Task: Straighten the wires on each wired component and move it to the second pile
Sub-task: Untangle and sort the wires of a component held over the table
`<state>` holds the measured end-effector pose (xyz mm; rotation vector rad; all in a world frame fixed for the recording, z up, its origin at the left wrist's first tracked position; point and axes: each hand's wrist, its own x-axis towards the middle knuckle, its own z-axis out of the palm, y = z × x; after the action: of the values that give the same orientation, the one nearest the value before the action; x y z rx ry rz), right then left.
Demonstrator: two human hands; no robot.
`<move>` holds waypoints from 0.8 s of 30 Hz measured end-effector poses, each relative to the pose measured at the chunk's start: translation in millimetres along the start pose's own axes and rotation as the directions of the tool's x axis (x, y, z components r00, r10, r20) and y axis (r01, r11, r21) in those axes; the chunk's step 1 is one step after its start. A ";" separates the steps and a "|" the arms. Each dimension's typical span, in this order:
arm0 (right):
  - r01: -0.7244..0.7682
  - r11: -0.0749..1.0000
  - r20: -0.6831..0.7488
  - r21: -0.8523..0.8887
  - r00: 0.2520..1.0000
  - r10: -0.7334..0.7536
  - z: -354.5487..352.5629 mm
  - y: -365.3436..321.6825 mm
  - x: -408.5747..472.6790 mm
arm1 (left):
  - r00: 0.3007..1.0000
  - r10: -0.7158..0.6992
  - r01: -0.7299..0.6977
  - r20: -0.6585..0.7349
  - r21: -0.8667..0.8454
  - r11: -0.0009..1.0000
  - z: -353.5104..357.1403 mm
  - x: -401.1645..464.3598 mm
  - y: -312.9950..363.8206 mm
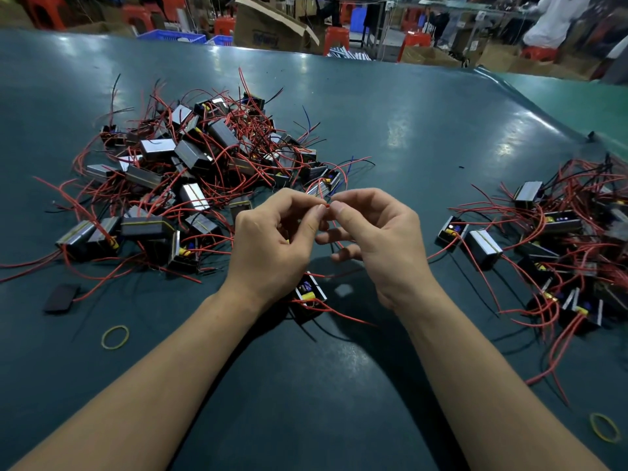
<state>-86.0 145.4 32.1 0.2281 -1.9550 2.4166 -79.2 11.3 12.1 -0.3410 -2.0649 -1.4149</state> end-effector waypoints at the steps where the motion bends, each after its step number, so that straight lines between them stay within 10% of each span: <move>1: -0.015 1.000 -0.010 0.009 1.000 0.015 0.3 0.0 -0.1 | 1.000 -0.009 0.009 0.004 -0.022 1.000 0.0 -0.4 -0.2; 13: -0.075 0.989 -0.238 -0.124 0.970 0.044 7.1 11.0 -5.4 | 0.999 -0.028 0.031 -0.030 0.096 0.995 3.9 -2.6 -6.5; 17: 0.229 0.694 -0.130 -0.683 0.896 -0.424 9.2 17.6 -9.4 | 0.998 -0.016 0.022 -0.054 0.112 0.994 3.4 -1.7 -7.1; 20: 0.416 0.471 0.071 -0.778 0.802 -0.592 5.5 17.7 -8.1 | 1.000 0.000 0.004 -0.029 0.118 0.993 1.4 -2.4 -7.6; 24: 0.379 0.717 0.026 -0.585 0.892 -0.451 -3.2 11.8 0.8 | 1.000 -0.001 0.000 0.015 0.079 0.997 -0.1 -2.8 -6.0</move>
<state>-88.4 146.0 20.1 0.4329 -2.1752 1.4440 -80.2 9.2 5.9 -0.3192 -2.1267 -1.3301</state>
